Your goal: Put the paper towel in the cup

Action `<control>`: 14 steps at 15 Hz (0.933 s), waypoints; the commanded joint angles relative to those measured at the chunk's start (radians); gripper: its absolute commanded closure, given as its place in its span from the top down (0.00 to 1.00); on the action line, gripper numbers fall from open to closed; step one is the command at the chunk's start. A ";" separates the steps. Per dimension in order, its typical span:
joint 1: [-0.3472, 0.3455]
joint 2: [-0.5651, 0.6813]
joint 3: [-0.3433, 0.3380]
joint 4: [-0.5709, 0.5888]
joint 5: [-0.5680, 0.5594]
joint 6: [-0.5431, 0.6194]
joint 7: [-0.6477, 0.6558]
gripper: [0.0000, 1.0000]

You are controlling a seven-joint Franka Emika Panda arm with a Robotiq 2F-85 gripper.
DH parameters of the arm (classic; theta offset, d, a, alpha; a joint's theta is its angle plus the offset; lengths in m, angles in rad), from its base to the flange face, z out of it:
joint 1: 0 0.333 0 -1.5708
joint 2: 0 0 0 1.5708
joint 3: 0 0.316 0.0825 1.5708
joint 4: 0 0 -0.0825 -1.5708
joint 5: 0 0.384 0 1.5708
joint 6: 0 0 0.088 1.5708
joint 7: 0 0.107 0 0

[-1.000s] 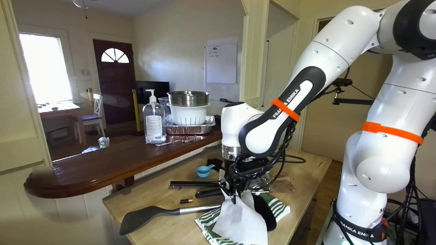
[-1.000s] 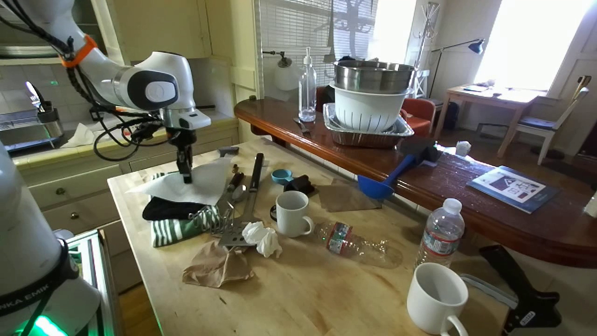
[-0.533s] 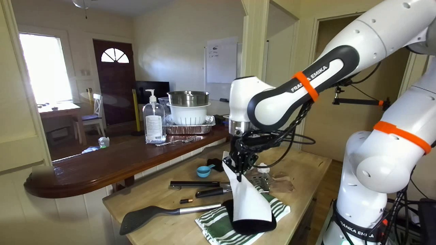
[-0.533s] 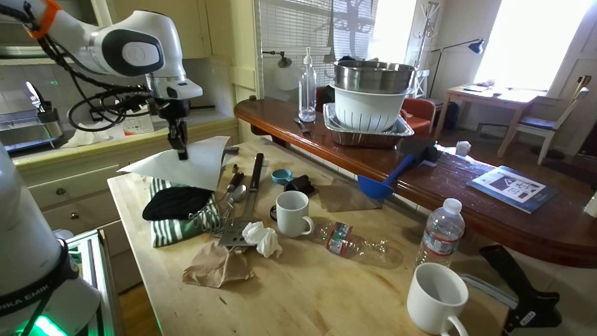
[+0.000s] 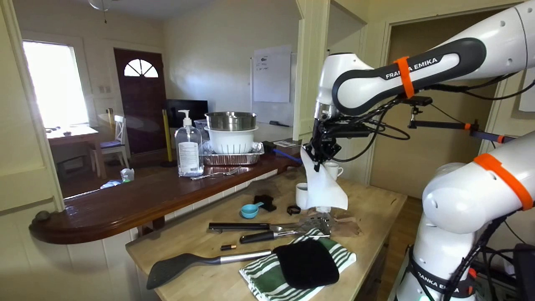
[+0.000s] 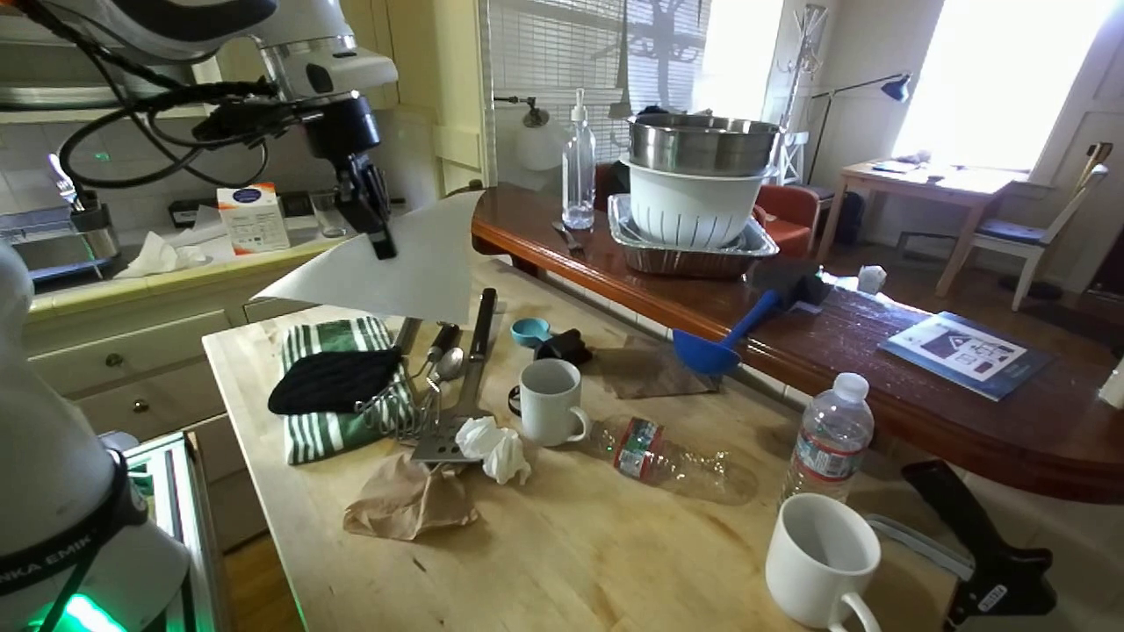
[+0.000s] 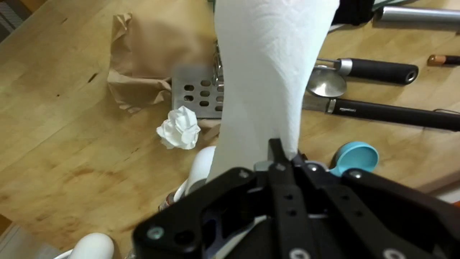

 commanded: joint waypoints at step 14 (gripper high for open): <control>-0.213 0.235 -0.105 0.036 0.057 0.329 -0.045 0.00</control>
